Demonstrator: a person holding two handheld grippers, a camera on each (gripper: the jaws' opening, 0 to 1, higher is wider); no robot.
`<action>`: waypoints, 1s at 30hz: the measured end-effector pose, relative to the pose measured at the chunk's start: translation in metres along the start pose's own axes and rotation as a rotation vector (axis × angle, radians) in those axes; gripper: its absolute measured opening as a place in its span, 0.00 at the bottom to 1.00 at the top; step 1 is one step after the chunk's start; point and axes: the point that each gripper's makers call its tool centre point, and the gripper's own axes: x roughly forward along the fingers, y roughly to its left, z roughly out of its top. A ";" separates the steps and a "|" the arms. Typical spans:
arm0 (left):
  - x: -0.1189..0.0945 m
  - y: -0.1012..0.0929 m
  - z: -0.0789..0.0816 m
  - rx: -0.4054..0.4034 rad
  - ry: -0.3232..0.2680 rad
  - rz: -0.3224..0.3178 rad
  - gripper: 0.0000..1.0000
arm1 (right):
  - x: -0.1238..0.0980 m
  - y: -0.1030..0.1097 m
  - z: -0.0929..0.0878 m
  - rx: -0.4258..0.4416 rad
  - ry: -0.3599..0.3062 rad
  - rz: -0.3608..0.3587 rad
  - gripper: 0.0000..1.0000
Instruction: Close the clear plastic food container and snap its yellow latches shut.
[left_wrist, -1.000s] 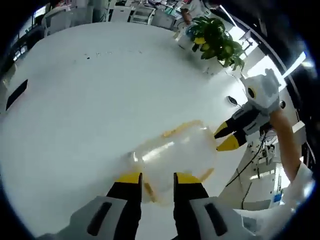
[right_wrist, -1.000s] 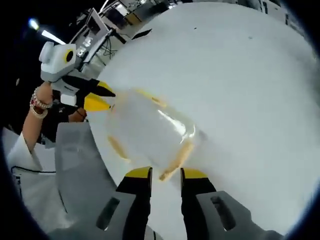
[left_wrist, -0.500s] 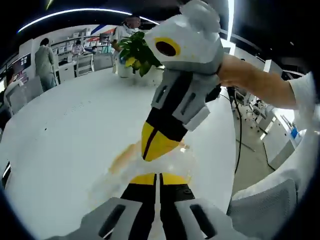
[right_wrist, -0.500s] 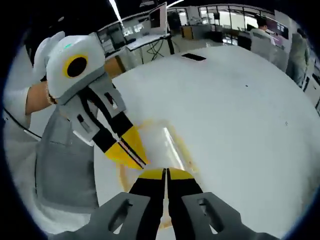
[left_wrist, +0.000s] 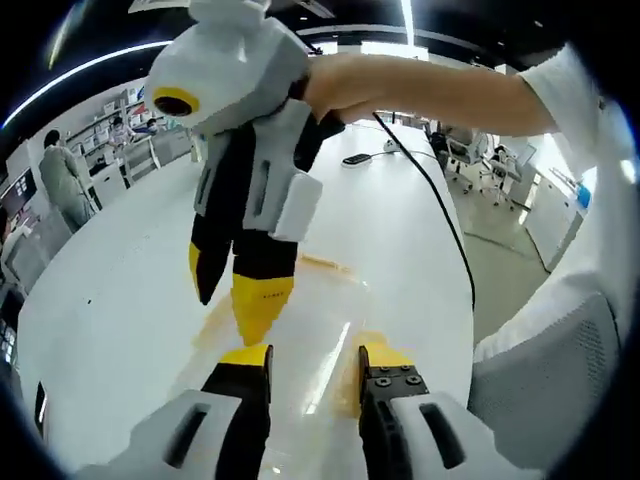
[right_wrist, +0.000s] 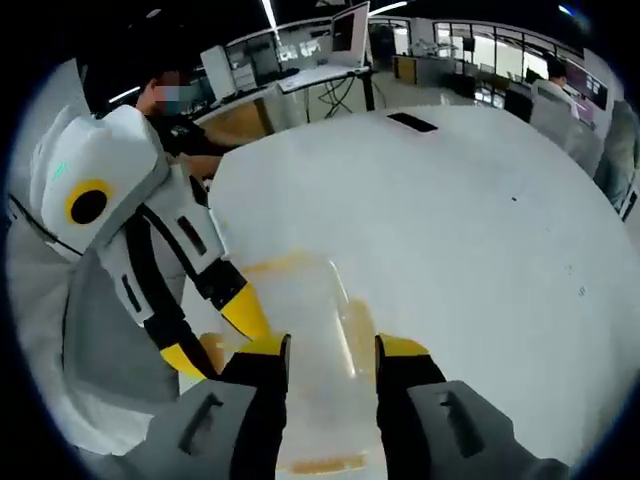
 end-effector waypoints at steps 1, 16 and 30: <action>0.000 0.000 0.000 0.015 -0.004 0.005 0.39 | 0.001 -0.001 -0.001 -0.005 0.013 0.007 0.35; 0.007 0.002 -0.013 0.259 0.076 0.109 0.37 | 0.015 -0.002 -0.015 -0.011 0.201 0.125 0.34; 0.014 -0.001 -0.011 0.354 0.148 0.135 0.29 | 0.015 -0.002 -0.018 0.004 0.287 0.119 0.32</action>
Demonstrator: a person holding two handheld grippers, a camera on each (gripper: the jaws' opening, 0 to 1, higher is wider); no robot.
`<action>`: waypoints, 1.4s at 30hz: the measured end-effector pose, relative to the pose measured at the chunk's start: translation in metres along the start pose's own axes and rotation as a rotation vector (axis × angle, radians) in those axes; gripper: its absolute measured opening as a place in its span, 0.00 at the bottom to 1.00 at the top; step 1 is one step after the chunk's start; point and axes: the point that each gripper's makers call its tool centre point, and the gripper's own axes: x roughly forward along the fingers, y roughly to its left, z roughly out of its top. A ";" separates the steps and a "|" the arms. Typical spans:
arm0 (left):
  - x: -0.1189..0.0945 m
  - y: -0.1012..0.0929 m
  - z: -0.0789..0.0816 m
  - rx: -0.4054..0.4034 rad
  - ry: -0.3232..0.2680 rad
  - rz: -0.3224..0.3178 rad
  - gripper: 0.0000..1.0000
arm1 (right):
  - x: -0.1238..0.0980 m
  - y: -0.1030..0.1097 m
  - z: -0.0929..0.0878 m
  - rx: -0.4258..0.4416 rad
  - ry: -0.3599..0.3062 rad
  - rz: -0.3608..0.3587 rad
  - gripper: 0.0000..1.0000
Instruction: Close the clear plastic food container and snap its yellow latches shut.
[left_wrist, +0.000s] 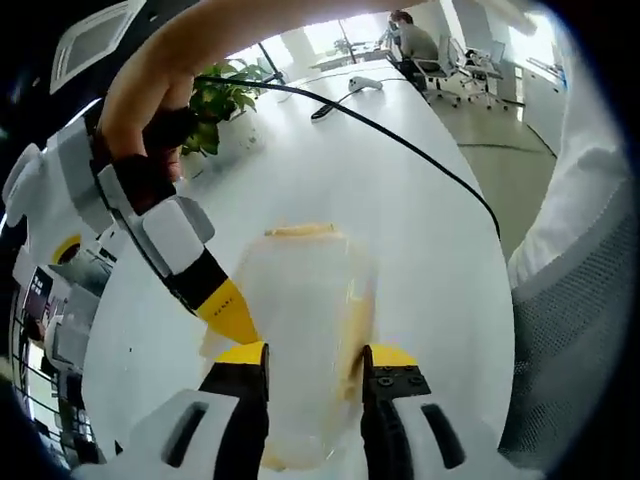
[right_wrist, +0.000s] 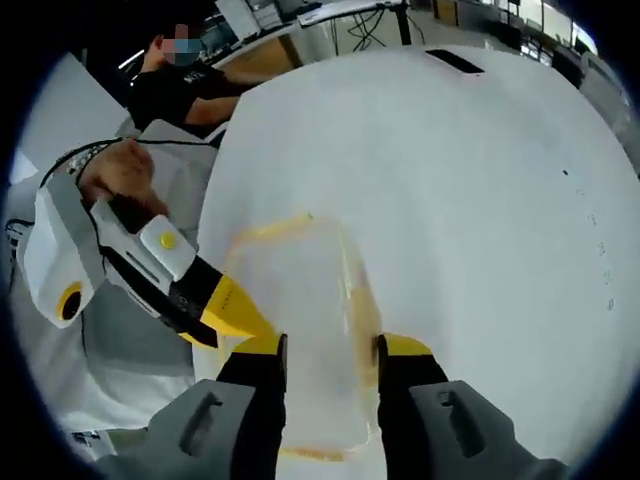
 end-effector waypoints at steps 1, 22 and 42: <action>0.000 0.000 0.000 0.001 0.003 0.001 0.29 | 0.000 0.000 0.000 0.003 0.000 0.002 0.32; 0.001 -0.001 -0.002 0.027 0.024 0.026 0.26 | 0.003 -0.001 -0.005 0.032 0.026 0.051 0.30; -0.008 0.001 0.001 -0.084 -0.012 0.022 0.27 | 0.002 0.000 -0.002 -0.012 0.006 0.004 0.37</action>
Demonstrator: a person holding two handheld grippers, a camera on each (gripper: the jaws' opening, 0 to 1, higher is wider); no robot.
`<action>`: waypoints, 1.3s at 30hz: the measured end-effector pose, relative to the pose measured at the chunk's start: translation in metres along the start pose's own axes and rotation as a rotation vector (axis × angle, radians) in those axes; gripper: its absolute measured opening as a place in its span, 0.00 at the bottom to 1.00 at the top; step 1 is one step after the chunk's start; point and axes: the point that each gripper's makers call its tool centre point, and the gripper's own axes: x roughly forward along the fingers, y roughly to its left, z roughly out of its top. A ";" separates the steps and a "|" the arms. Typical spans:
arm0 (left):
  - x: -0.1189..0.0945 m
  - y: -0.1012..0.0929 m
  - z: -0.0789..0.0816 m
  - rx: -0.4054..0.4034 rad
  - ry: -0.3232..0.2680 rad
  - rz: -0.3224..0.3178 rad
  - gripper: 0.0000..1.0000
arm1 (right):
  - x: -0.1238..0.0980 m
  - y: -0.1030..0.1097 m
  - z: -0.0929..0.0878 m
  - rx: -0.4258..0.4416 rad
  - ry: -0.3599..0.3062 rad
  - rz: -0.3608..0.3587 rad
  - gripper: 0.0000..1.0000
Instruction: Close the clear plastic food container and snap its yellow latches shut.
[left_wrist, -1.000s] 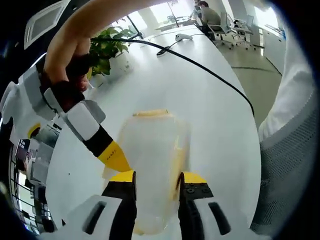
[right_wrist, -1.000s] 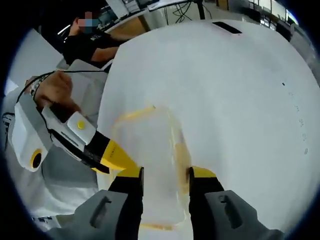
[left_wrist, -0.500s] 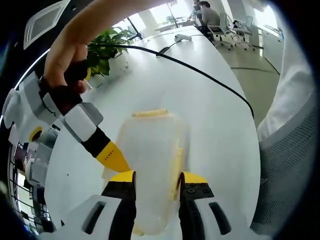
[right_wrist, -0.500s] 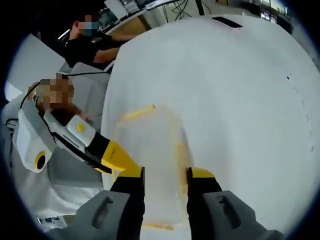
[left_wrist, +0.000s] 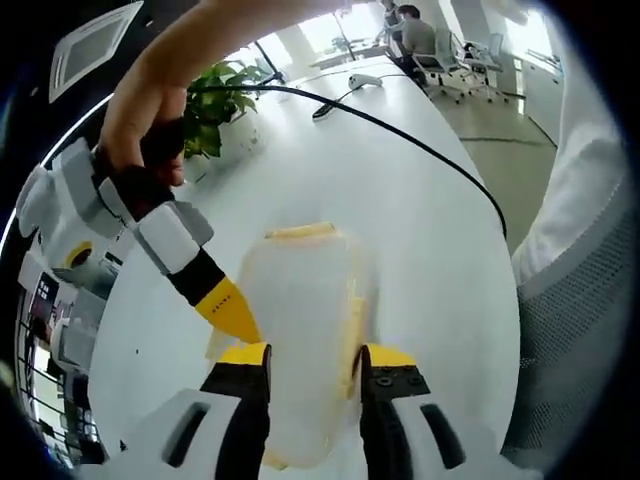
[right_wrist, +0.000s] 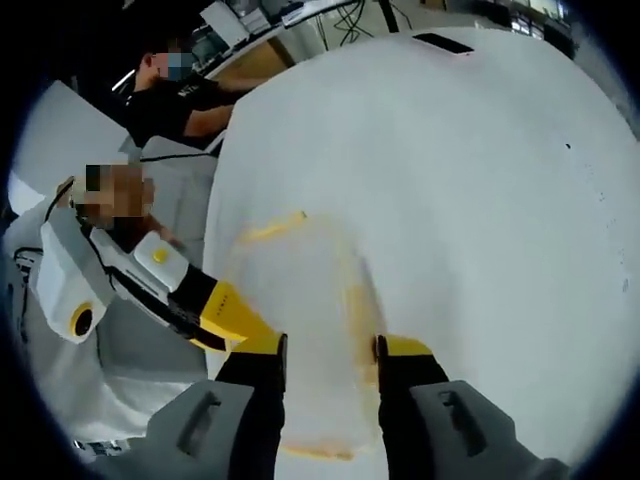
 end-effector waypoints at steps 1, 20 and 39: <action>-0.004 0.002 0.006 -0.022 -0.036 -0.003 0.28 | -0.004 -0.003 -0.006 -0.013 0.005 -0.038 0.45; -0.012 0.046 -0.032 -0.046 0.124 -0.196 0.96 | -0.017 0.023 -0.060 -0.244 -0.005 -0.192 0.92; 0.007 0.037 -0.062 0.176 0.277 -0.280 0.72 | -0.001 0.014 -0.072 -0.209 0.014 -0.179 0.74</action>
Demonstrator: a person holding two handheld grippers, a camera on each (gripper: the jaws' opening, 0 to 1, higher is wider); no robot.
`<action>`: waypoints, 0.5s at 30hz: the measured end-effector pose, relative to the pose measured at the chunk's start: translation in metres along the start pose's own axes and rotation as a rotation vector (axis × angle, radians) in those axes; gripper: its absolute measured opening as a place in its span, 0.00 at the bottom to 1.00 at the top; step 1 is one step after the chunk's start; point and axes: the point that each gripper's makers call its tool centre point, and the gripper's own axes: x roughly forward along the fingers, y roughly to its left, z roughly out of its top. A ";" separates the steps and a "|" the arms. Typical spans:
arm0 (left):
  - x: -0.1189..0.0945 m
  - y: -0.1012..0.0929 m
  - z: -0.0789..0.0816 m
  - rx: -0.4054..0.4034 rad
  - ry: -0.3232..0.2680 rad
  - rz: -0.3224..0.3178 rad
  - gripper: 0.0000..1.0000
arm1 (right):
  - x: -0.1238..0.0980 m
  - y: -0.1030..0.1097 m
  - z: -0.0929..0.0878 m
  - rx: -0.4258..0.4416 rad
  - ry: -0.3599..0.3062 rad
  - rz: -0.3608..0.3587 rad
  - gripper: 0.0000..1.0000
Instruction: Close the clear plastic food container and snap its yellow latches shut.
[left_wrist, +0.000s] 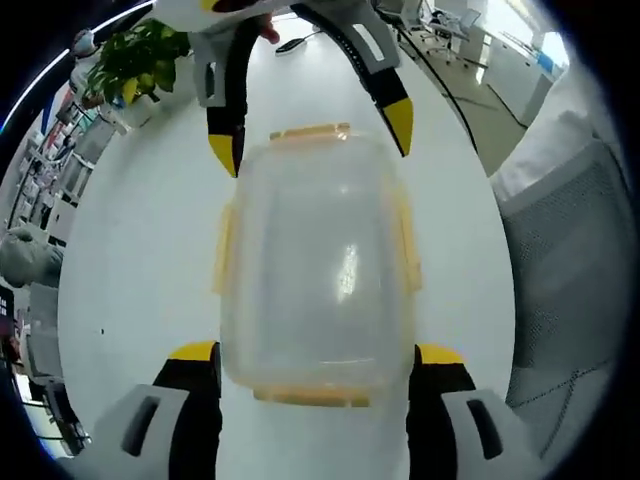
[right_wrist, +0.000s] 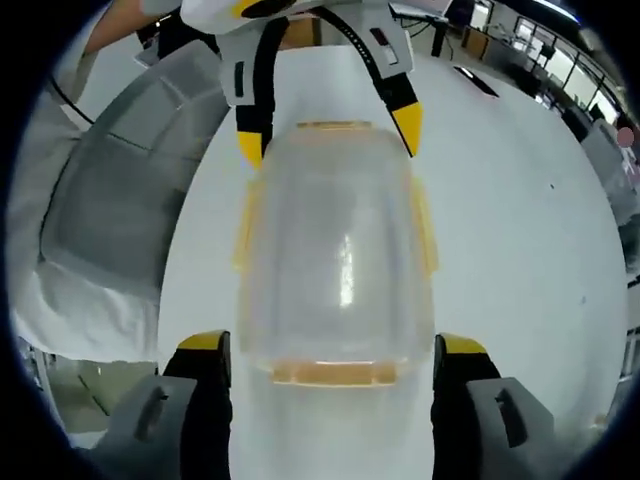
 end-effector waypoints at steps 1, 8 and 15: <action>0.000 0.000 -0.001 0.002 0.005 -0.002 0.72 | 0.001 -0.001 0.001 -0.006 -0.002 -0.002 0.74; -0.003 0.002 -0.010 0.011 0.027 -0.008 0.71 | 0.001 -0.003 0.009 -0.016 -0.022 -0.025 0.73; -0.010 0.007 -0.038 0.034 0.091 -0.014 0.71 | 0.011 -0.006 0.036 -0.014 -0.075 -0.041 0.73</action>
